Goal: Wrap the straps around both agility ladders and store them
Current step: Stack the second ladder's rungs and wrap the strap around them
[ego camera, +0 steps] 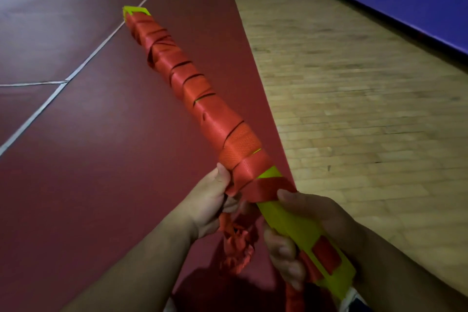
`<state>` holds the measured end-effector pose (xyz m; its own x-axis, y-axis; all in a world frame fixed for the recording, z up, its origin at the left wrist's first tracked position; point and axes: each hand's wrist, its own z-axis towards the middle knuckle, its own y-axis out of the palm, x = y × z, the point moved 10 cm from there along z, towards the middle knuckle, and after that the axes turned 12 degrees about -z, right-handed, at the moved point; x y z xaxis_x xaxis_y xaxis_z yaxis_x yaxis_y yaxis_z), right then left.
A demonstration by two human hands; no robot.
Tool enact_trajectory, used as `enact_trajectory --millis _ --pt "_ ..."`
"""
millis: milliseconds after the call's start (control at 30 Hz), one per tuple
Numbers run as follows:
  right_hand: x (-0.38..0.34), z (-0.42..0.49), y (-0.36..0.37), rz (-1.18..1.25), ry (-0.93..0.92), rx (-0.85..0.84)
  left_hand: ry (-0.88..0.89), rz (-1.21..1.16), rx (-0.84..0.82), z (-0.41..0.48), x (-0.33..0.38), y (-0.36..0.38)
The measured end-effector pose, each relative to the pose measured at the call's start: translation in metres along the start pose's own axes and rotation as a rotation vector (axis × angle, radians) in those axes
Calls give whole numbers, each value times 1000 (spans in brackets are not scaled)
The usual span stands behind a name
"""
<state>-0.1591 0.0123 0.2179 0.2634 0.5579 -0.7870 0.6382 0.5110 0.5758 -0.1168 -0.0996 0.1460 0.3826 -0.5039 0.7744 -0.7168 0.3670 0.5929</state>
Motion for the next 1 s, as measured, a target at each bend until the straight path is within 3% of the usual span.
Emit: enact_trajectory --millis 167,300,400,467,600,700,867,1000 --pt "20 3 15 -32 102 -151 -33 -157 -234 -4 13 38" --pt "13 9 4 8 -2 -55 -42 -284 -405 -17 24 60" --pt "3 9 9 106 -72 -201 12 -392 -506 -22 40 74" --pt "6 17 0 82 -46 -161 39 -394 -323 -10 42 58" --pt "-5 10 -50 -138 -5 326 210 -320 0 -5 59 27" --pt "-26 -1 -68 -256 -55 516 260 -135 142 -7 65 11" --pt "-35 -21 -74 -755 146 661 247 155 217 -10 56 3" --pt "-15 -17 -90 -949 327 812 256 272 166 -11 51 17"
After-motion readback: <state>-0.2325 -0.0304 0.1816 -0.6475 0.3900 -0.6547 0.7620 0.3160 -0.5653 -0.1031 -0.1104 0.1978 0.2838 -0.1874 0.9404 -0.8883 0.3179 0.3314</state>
